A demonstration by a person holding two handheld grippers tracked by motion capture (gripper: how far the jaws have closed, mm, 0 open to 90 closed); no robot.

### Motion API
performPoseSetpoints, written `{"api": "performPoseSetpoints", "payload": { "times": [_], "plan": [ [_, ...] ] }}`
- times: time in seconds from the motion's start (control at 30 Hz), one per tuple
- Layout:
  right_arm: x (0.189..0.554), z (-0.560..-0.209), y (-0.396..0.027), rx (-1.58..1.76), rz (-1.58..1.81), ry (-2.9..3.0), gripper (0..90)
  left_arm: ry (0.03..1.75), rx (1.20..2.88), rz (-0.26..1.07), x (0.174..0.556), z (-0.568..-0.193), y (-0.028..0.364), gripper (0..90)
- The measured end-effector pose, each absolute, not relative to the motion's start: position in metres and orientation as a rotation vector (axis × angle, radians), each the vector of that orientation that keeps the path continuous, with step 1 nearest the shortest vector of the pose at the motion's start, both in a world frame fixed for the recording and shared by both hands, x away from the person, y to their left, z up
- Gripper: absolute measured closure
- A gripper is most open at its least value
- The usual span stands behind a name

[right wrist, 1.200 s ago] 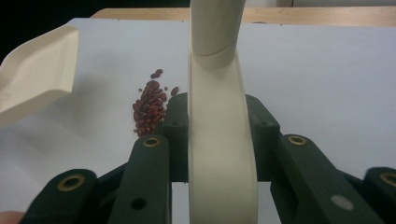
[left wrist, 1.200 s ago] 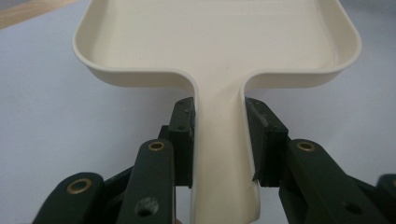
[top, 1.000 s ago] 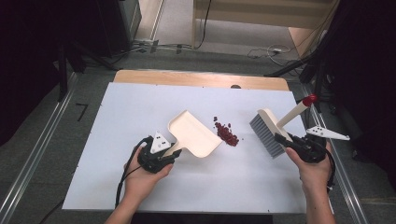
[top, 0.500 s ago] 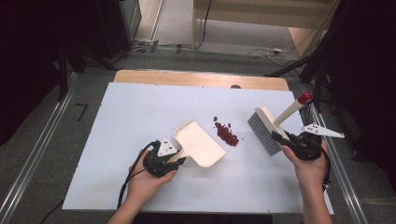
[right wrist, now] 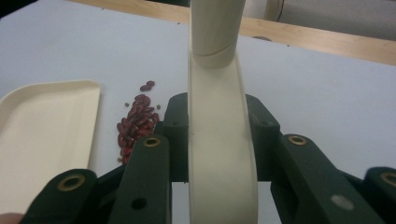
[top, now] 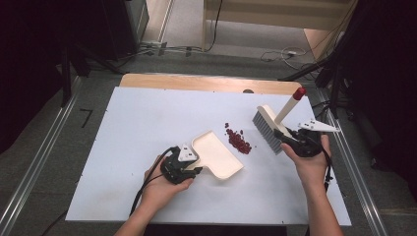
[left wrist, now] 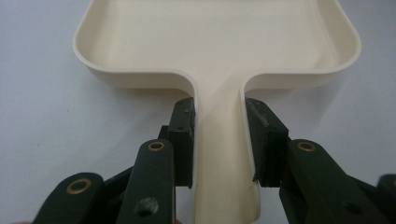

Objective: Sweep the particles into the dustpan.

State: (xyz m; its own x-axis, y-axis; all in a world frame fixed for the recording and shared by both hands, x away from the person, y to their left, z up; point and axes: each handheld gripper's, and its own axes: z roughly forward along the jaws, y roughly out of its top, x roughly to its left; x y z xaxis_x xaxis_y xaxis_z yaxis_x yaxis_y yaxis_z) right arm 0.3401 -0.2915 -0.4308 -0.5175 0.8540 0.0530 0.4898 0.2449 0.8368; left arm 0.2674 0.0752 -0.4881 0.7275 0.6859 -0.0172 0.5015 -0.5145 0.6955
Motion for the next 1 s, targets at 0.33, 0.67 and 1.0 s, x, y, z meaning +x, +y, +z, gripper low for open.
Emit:
{"api": "performPoseSetpoints", "payload": {
  "times": [0.33,0.67,1.0],
  "plan": [
    [0.366,-0.44,-0.268,1.209,1.115,2.142,65.3,0.872,2.284,0.348,0.286,-0.487,0.068,66.5],
    [0.372,-0.455,-0.254,1.194,1.048,2.152,65.3,0.853,2.298,0.359,0.291,-0.488,0.069,66.5],
    [0.361,-0.46,-0.23,1.139,1.043,2.19,65.4,0.848,2.309,0.346,0.293,-0.487,0.071,66.5]
  ]
}}
